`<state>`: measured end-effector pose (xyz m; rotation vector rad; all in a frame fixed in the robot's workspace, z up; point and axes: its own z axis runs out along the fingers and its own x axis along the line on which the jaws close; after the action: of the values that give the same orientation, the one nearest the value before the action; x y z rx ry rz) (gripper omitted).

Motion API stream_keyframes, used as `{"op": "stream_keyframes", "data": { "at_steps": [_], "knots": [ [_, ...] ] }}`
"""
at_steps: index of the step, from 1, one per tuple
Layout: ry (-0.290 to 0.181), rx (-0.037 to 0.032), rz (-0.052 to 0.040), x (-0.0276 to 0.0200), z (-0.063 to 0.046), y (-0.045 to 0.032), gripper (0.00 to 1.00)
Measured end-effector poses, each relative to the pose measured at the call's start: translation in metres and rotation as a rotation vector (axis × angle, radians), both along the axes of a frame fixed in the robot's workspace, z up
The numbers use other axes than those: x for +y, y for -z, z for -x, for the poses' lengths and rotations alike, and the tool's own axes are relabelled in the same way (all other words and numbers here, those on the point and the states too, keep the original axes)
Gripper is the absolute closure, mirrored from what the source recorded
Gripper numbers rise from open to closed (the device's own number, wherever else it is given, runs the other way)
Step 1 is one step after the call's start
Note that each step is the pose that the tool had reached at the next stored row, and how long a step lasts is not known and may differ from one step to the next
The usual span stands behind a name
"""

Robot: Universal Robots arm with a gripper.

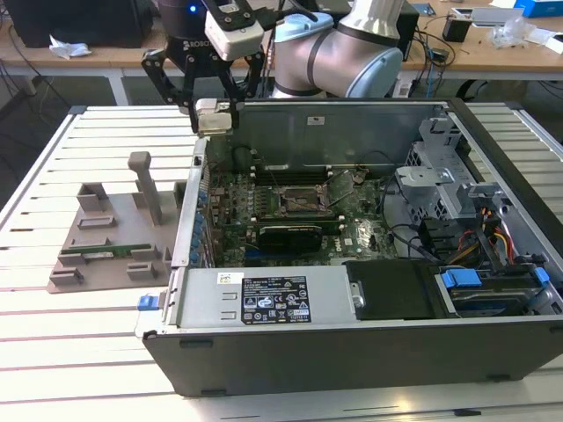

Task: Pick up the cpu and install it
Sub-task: 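Pick up the cpu and move it towards the insertion slot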

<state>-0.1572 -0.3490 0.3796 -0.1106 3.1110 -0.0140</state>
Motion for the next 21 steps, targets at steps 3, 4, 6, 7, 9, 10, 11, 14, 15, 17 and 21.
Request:
{"op": "stream_keyframes", "data": {
  "at_steps": [3, 4, 6, 7, 9, 10, 11, 14, 15, 17, 21],
  "knots": [
    [0.000, 0.0000, 0.0000, 0.0001, -0.004, 0.0000, 0.45],
    [0.000, 0.0000, 0.0000, 0.0002, -0.005, 0.0001, 0.45],
    [0.000, 0.0000, -0.0001, 0.0003, -0.007, 0.0004, 0.45],
    [0.000, 0.0000, -0.0001, 0.0003, -0.008, 0.0009, 0.45],
    [0.000, 0.0002, 0.0000, 0.0004, -0.010, 0.0026, 0.45],
    [0.000, 0.0005, 0.0000, 0.0005, -0.012, 0.0046, 0.45],
    [0.000, 0.0008, 0.0000, 0.0006, -0.013, 0.0059, 0.45],
    [0.000, 0.0016, 0.0000, 0.0011, -0.019, 0.0113, 0.45],
    [0.000, 0.0018, 0.0001, 0.0012, -0.020, 0.0128, 0.45],
    [0.000, 0.0023, 0.0000, 0.0019, -0.023, 0.0164, 0.45],
    [0.000, 0.0039, 0.0000, 0.0041, -0.034, 0.0208, 0.45]
  ]
}}
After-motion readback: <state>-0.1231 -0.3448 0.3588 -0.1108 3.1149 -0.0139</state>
